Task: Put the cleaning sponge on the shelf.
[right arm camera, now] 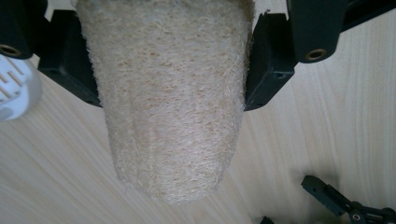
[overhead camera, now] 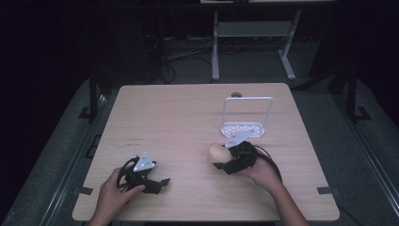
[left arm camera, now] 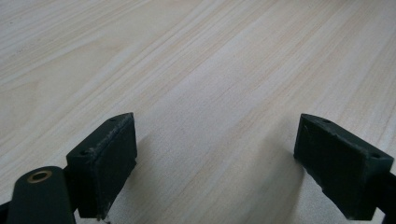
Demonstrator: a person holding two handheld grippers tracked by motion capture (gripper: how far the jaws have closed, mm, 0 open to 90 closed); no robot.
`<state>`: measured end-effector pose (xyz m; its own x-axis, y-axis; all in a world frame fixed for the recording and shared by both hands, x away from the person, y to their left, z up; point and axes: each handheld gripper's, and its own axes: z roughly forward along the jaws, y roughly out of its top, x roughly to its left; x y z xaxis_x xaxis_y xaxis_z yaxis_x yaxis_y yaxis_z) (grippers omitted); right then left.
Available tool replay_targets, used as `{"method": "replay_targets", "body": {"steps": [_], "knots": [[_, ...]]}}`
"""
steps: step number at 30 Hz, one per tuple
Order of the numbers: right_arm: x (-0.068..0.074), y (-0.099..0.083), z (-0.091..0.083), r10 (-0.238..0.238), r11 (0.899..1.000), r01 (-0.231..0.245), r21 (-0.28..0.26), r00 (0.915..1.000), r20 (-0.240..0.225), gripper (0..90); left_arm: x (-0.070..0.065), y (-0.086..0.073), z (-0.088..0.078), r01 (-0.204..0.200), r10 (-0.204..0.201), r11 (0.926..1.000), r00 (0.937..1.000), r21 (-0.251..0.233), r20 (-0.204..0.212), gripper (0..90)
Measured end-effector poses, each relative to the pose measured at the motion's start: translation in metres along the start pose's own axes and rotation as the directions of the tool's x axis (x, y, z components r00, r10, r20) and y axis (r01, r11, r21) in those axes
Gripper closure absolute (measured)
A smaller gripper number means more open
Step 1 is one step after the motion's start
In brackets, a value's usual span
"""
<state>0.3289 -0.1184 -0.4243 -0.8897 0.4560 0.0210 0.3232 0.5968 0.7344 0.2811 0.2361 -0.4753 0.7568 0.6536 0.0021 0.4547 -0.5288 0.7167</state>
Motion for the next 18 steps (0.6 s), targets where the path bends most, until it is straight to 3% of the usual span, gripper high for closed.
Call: {"method": "replay_targets", "body": {"steps": [18], "knots": [[-0.018, -0.004, -0.023, 0.043, 0.999, -0.040, -0.037, 0.9958, 0.081, 27.4, 0.000, 0.000, 0.000, -0.003, 0.003, 1.0000, 1.0000, 0.000, -0.001, 12.6]]}}
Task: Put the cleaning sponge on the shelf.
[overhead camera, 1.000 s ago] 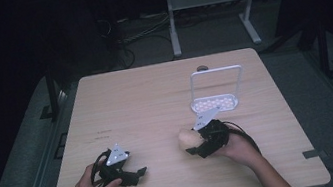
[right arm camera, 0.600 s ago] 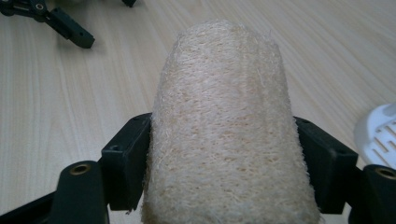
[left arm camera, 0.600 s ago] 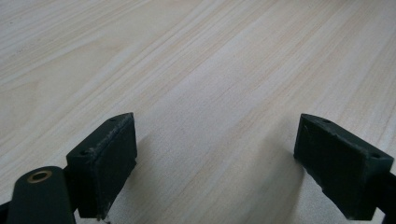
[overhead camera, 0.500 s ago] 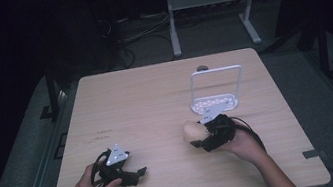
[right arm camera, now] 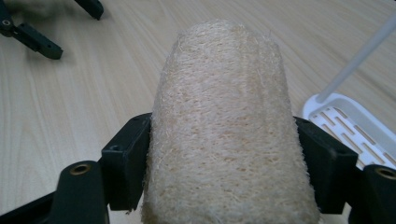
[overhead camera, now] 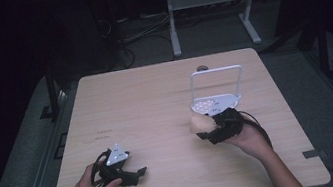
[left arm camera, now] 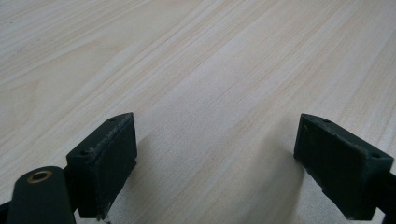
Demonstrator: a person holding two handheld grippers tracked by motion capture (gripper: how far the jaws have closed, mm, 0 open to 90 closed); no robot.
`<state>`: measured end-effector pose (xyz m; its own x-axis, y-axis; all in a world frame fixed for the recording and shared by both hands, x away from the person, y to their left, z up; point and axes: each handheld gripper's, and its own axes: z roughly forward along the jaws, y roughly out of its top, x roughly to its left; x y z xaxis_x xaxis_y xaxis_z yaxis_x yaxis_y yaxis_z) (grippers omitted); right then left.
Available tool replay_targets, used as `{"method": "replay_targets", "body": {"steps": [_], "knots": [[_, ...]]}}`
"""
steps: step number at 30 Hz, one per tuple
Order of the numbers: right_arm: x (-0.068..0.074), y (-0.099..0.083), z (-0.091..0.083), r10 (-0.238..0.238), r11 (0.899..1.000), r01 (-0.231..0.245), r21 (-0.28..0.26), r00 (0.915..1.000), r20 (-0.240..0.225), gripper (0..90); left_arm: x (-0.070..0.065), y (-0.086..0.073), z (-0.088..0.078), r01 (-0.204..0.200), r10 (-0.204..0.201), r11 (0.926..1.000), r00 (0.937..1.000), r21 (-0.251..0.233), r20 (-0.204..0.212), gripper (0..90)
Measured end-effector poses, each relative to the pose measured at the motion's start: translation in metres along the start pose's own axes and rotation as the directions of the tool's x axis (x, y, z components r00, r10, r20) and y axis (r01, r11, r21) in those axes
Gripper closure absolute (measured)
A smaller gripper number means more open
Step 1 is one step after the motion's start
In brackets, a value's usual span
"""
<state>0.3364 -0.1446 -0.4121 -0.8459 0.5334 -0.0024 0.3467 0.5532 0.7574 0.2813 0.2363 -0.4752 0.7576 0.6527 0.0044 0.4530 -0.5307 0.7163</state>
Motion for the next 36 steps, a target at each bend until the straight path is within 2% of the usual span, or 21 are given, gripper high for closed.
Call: {"method": "replay_targets", "body": {"steps": [17, 22, 36], "knots": [[-0.017, -0.005, -0.008, 0.046, 0.999, -0.046, 0.005, 0.9958, 0.080, 27.4, 0.000, 0.000, 0.000, -0.003, 0.003, 1.0000, 1.0000, 0.003, 0.000, 12.6], [-0.023, -0.007, -0.007, 0.074, 0.997, -0.075, 0.004, 0.9925, 0.097, 27.4, 0.000, 0.000, 0.000, -0.002, 0.002, 1.0000, 1.0000, 0.003, 0.001, 12.6], [-0.045, -0.003, -0.002, 0.112, 0.994, -0.113, -0.003, 0.9829, 0.146, 27.4, 0.000, 0.000, 0.000, 0.000, 0.000, 1.0000, 1.0000, 0.002, 0.001, 12.6]]}}
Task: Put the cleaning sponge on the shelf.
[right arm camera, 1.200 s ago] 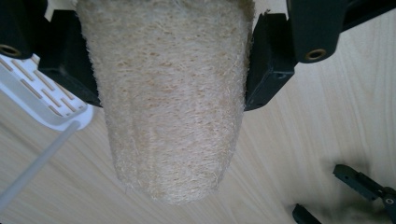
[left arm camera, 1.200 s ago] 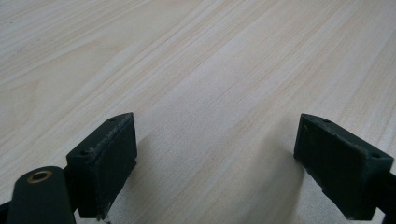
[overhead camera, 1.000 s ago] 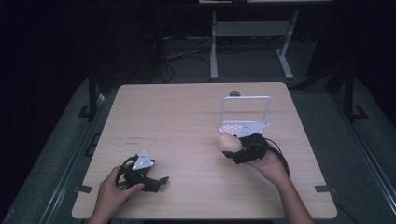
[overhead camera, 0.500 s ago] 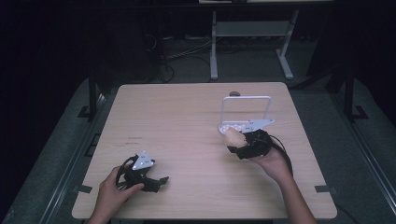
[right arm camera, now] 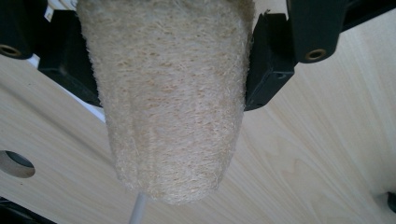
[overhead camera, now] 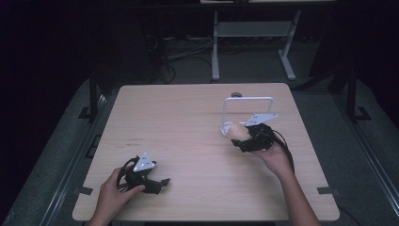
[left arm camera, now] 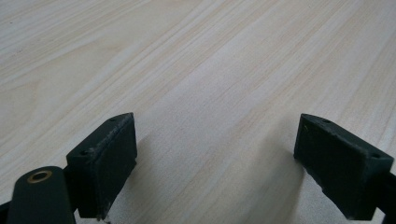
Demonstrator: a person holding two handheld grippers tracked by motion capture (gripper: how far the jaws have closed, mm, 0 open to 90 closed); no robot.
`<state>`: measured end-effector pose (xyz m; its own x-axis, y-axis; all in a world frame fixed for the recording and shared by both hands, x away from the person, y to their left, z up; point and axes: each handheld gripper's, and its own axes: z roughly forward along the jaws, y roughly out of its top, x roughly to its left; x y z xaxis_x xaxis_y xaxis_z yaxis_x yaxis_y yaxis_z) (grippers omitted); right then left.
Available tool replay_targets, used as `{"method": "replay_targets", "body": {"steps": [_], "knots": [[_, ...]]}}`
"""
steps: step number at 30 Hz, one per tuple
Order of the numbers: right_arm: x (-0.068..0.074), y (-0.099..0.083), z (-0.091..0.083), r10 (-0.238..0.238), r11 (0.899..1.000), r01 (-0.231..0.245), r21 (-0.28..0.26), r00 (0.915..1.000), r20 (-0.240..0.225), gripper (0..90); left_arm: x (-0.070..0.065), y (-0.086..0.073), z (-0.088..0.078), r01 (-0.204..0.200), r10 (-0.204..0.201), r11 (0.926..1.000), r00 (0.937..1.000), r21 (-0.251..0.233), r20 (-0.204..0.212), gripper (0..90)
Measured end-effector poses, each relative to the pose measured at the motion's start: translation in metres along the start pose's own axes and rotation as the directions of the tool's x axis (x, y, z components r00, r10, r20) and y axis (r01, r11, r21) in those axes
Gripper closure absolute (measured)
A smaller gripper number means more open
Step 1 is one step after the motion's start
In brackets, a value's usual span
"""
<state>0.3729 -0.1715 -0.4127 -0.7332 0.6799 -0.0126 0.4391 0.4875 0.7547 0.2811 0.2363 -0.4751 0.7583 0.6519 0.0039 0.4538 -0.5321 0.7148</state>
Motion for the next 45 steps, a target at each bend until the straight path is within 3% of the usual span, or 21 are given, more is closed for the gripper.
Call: {"method": "replay_targets", "body": {"steps": [20, 32, 45], "knots": [[-0.020, 0.010, 0.018, 0.039, 0.999, -0.039, 0.007, 0.9988, 0.030, 27.4, 0.000, 0.000, 0.000, 0.002, -0.002, 1.0000, 1.0000, -0.004, 0.000, 12.6], [-0.029, 0.004, 0.041, 0.070, 0.997, -0.071, 0.020, 0.9959, 0.058, 27.4, 0.000, 0.000, 0.000, 0.003, -0.003, 1.0000, 1.0000, -0.004, 0.000, 12.6], [-0.037, -0.003, 0.054, 0.090, 0.994, -0.094, 0.058, 0.9937, 0.066, 27.3, 0.000, 0.000, 0.000, 0.002, -0.002, 1.0000, 1.0000, -0.001, 0.000, 12.6]]}}
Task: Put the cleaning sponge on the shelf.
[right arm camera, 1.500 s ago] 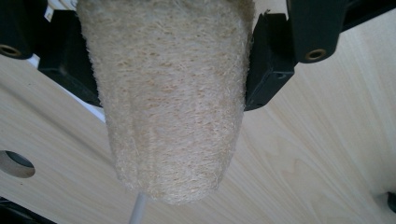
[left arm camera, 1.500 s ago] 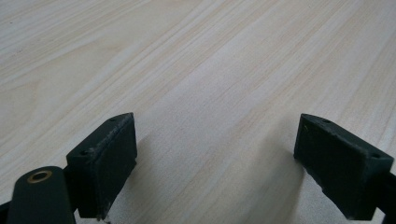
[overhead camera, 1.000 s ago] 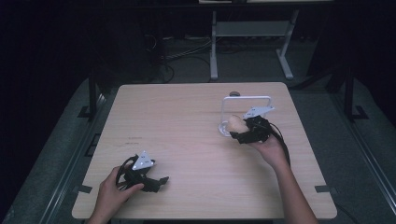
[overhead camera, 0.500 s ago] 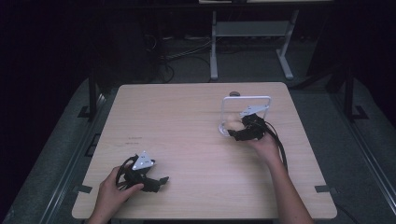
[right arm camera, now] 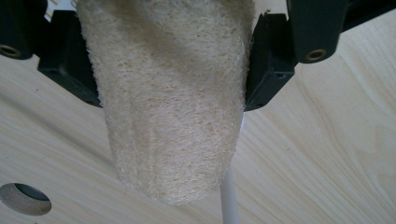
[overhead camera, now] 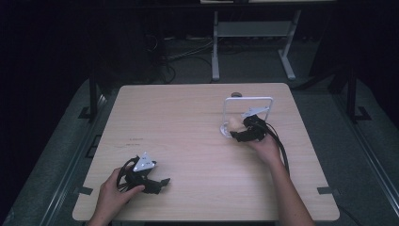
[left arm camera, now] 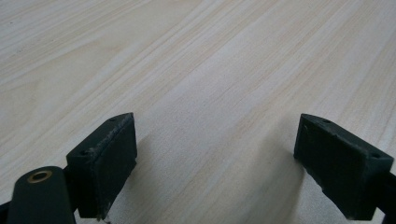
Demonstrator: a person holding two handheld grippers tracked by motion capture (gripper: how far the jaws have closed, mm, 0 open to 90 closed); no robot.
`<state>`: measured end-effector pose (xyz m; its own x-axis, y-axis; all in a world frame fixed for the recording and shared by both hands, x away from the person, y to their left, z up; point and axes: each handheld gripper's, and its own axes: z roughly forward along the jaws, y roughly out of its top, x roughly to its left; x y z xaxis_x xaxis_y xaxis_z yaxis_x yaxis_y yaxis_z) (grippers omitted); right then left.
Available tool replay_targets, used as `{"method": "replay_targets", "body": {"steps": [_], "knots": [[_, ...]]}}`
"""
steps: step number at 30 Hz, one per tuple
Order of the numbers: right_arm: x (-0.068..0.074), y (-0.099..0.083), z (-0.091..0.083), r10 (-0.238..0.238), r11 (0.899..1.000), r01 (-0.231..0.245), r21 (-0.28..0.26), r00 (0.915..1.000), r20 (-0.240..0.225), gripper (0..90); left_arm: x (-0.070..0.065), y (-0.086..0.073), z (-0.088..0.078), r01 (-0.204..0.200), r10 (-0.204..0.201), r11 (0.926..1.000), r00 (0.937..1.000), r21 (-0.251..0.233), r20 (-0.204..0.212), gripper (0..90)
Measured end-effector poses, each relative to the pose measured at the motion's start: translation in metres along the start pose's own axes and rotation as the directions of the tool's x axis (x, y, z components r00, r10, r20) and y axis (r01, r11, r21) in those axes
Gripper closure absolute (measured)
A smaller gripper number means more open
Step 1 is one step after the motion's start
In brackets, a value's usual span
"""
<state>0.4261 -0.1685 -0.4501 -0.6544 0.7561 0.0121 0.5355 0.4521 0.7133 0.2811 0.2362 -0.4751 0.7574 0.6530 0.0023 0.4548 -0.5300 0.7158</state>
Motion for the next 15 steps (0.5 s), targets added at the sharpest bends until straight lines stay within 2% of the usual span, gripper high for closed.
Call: {"method": "replay_targets", "body": {"steps": [15], "knots": [[-0.0002, -0.0013, 0.0082, -0.010, 1.000, 0.010, 0.027, 0.9999, 0.002, 27.1, 0.0000, 0.0000, 0.0000, 0.000, 0.000, 1.0000, 1.0000, 0.000, 0.000, 12.6]]}}
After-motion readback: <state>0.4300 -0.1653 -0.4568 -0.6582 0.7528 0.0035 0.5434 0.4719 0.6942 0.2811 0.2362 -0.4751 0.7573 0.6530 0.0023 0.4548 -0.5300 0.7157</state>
